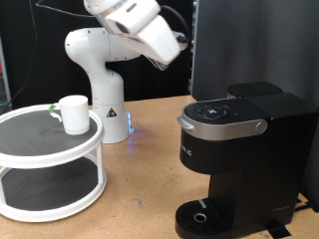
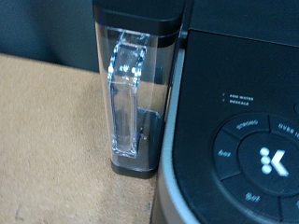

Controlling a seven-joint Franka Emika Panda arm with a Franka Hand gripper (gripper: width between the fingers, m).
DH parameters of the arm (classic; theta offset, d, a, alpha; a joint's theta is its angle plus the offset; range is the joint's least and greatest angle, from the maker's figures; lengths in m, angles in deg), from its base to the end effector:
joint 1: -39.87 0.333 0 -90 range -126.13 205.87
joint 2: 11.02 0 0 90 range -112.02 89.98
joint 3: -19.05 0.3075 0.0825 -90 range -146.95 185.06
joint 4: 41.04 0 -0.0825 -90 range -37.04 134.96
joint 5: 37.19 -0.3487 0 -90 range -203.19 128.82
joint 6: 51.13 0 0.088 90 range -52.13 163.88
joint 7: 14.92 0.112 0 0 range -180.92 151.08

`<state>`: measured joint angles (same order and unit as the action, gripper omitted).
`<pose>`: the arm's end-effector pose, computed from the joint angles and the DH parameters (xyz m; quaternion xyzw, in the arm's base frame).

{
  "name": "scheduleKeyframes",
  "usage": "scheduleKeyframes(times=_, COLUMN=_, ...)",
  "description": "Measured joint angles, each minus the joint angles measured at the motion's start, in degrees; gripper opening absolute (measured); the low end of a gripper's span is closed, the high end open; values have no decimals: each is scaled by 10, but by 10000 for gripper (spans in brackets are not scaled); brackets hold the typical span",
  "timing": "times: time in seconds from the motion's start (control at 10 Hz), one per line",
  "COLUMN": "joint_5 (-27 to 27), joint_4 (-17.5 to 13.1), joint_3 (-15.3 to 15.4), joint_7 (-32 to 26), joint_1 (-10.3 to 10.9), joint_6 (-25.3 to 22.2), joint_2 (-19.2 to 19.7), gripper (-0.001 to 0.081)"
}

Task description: Make a cup of coffee with the keurig machine

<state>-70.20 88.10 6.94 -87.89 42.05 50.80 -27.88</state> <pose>0.4177 -0.0280 0.4832 -0.8471 -0.4287 -0.1285 0.2865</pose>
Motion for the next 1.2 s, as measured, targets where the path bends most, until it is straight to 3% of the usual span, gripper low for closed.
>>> scheduleKeyframes(times=0.2, joint_5=12, joint_4=21, joint_3=-11, joint_7=35, joint_1=-20, joint_6=-32, joint_2=-28, gripper=2)
scheduleKeyframes(times=0.4, joint_5=49, joint_4=23, joint_3=-22, joint_7=27, joint_1=-30, joint_6=-86, joint_2=-46, gripper=2)
scheduleKeyframes(times=0.5, joint_5=47, joint_4=23, joint_3=-21, joint_7=28, joint_1=-30, joint_6=-83, joint_2=-44, gripper=2)
scheduleKeyframes(times=0.7, joint_5=-21, joint_4=56, joint_3=-22, joint_7=38, joint_1=-32, joint_6=9, joint_2=-56, gripper=2)
scheduleKeyframes(times=0.8, joint_5=-38, joint_4=71, joint_3=-25, joint_7=45, joint_1=-37, joint_6=29, joint_2=-65, gripper=2)
scheduleKeyframes(times=1.0, joint_5=-37, joint_4=86, joint_3=-37, joint_7=45, joint_1=-51, joint_6=17, joint_2=-82, gripper=2)
scheduleKeyframes(times=1.2, joint_5=-17, joint_4=88, joint_3=-63, joint_7=18, joint_1=-62, joint_6=-40, joint_2=-99, gripper=2)
